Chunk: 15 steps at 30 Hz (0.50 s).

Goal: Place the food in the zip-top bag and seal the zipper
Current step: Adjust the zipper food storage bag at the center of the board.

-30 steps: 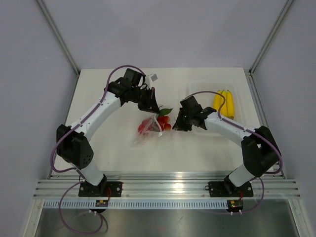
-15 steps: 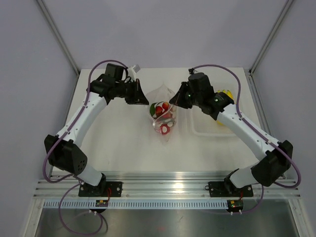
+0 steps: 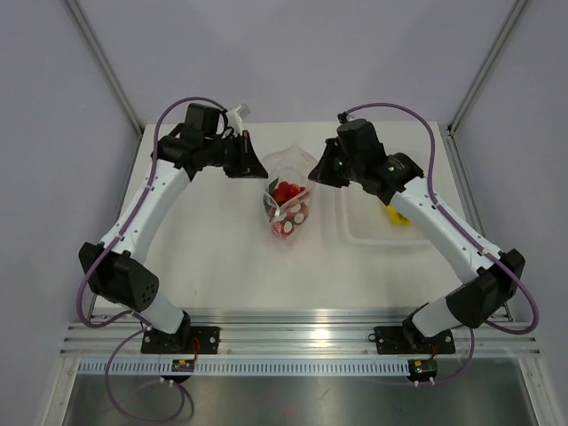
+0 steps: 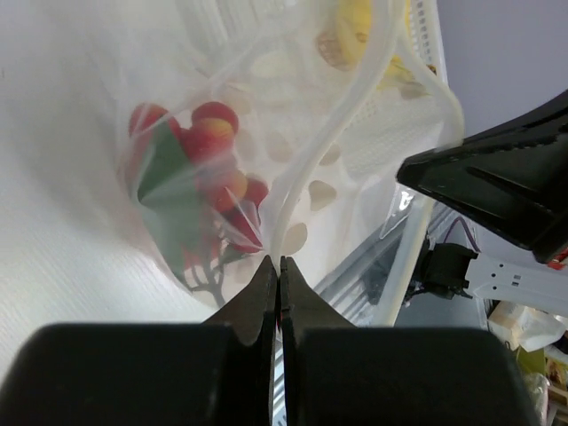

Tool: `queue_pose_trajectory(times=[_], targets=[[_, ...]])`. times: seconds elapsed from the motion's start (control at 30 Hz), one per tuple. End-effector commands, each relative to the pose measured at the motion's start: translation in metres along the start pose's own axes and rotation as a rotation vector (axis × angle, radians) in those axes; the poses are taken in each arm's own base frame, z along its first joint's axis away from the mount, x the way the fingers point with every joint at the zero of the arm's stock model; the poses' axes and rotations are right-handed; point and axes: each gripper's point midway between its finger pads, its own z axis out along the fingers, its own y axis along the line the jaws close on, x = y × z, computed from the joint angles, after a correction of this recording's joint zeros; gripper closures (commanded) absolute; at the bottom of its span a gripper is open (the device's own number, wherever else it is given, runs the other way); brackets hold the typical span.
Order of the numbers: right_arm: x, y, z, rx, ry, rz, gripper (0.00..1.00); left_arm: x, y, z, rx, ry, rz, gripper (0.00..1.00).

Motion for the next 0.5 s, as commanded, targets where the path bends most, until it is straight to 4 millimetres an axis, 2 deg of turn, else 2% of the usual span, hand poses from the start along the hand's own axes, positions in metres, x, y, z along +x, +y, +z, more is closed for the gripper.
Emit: queue_pose_trajectory(times=[0.0,0.07,0.2,0.3,0.37,0.47], targets=[[-0.011,-0.008,-0.014,0.024,-0.083,-0.031,1.00,-0.006,-0.004,-0.006,0.024,-0.041,-0.002,1.00],[0.018,-0.036,0.014,0.098,-0.010,-0.027,1.00,0.001,0.009,0.004,0.018,-0.014,-0.039,1.00],[0.049,-0.075,0.037,0.206,0.054,-0.010,1.00,0.000,0.025,0.007,-0.043,-0.025,-0.043,1.00],[0.054,-0.086,0.035,0.224,0.044,0.005,1.00,-0.001,0.039,0.004,-0.078,-0.025,-0.052,1.00],[0.051,-0.088,0.029,0.224,0.030,0.006,1.00,-0.007,0.046,-0.003,-0.082,-0.042,-0.068,1.00],[0.044,-0.081,0.023,0.202,0.016,-0.001,1.00,-0.013,0.044,-0.008,-0.066,-0.065,-0.074,1.00]])
